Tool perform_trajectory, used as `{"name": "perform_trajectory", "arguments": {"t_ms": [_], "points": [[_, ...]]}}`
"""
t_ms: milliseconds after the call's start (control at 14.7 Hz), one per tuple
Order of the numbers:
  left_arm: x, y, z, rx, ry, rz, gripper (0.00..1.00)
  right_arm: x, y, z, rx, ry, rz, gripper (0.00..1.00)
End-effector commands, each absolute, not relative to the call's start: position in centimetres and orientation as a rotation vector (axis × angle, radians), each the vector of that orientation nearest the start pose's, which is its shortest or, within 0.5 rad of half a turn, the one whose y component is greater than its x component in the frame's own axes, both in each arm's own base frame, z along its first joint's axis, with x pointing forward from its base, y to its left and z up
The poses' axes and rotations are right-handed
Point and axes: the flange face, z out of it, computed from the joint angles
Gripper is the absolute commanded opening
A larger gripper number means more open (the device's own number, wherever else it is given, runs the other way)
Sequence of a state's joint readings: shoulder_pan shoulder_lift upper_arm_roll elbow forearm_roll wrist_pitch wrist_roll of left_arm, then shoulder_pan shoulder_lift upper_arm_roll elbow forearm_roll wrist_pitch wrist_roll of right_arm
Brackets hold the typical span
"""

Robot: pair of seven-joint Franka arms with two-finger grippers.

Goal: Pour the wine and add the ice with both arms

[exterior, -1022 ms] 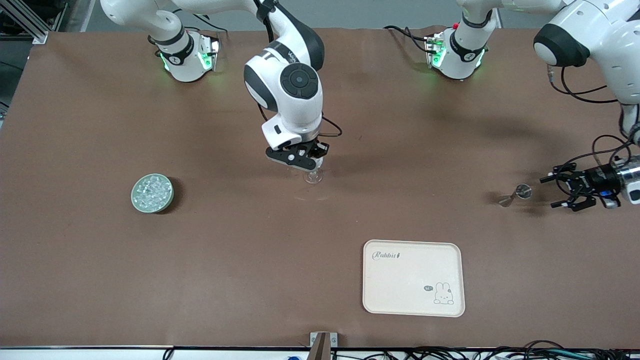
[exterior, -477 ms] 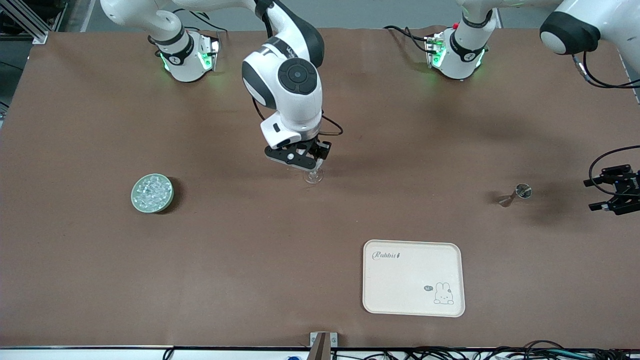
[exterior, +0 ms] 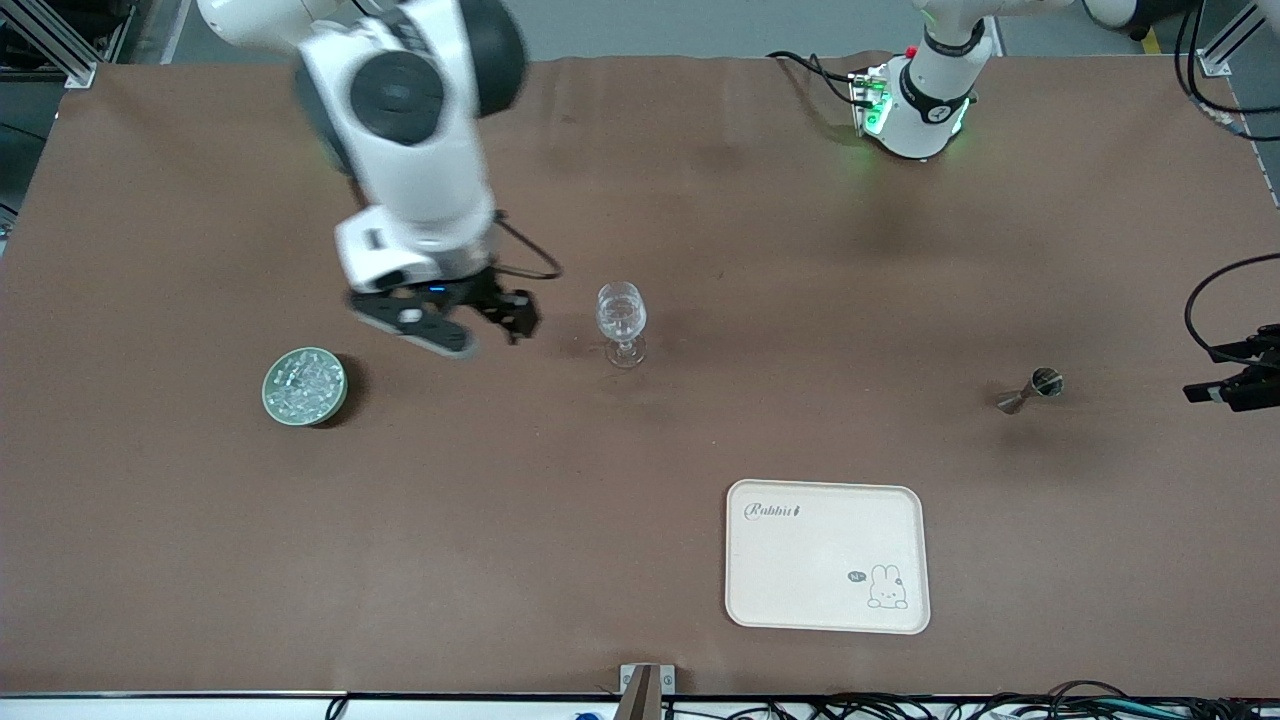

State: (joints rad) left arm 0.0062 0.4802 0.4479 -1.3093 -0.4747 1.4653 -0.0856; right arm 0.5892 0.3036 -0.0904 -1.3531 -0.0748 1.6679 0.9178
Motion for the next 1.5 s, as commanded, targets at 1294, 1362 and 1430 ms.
{"name": "perform_trajectory", "arguments": {"t_ms": [1294,1362,1430], "points": [[52.6,-8.2,60.8,-3.182,0.024,0.125,1.0,56.0,-3.1,67.4,-3.141,0.253,-0.141,1.0],[52.8,-8.2,60.9,-3.18,0.05,0.104,1.0,56.0,-3.1,67.4,-3.141,0.252,-0.143,1.0],[53.0,-8.2,60.9,-3.18,0.079,0.094,1.0,56.0,-3.0,67.4,-3.141,0.25,-0.143,1.0]]}}
